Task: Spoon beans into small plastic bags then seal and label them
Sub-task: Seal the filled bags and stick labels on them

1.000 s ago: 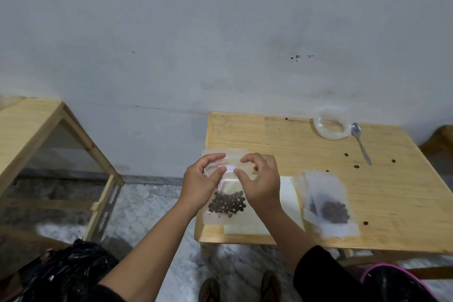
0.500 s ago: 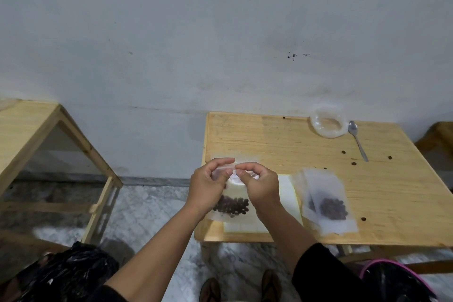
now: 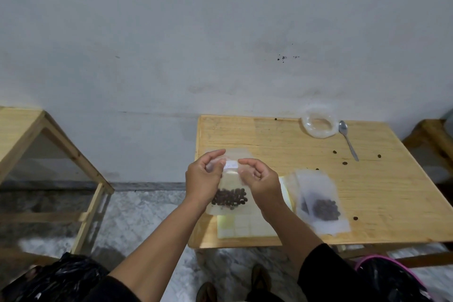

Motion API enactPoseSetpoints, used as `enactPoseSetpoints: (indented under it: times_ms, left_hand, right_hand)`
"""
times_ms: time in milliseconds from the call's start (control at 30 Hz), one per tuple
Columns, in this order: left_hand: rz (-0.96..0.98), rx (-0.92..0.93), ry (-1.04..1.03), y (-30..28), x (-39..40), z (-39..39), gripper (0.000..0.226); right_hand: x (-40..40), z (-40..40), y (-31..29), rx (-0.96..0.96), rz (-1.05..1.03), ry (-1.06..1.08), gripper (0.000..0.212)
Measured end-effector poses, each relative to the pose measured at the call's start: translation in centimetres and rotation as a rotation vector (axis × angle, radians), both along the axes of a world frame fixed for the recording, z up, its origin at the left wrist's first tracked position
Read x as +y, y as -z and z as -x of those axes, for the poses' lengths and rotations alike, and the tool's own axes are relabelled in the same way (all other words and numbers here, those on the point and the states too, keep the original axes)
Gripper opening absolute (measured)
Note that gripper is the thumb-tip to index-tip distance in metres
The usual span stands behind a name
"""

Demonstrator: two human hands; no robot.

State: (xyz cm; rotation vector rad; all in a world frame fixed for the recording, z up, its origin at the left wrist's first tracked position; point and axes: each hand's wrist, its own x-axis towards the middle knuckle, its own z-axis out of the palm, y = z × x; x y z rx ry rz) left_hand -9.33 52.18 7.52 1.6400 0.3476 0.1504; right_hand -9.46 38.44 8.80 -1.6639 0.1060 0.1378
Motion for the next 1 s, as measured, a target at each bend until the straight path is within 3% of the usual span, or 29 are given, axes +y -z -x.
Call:
enactPoseSetpoints:
  times_ms: [100, 267, 467, 800, 1000]
  left_hand:
    - [0.002, 0.011, -0.058, 0.5, 0.2, -1.9, 0.023]
    - [-0.027, 0.025, 0.020, 1.9, -0.9, -4.0, 0.029]
    - [-0.180, 0.118, 0.051, 4.6, -2.4, -7.5, 0.036]
    - [-0.464, 0.274, 0.019, 9.0, -4.1, -14.0, 0.033]
    - [-0.632, 0.287, 0.054, 10.3, -4.4, -14.5, 0.036]
  right_hand:
    - [-1.2, -0.6, 0.3, 0.044, 0.046, -0.042, 0.019]
    - [-2.3, -3.5, 1.5, 0.060, 0.079, 0.085, 0.015]
    - [-3.3, -9.6, 4.8, 0.111, 0.131, 0.174, 0.020]
    - [-3.9, -17.8, 10.4, 0.150, 0.452, 0.021, 0.015]
    - [-3.7, -18.4, 11.9, -0.003, 0.600, -0.068, 0.017]
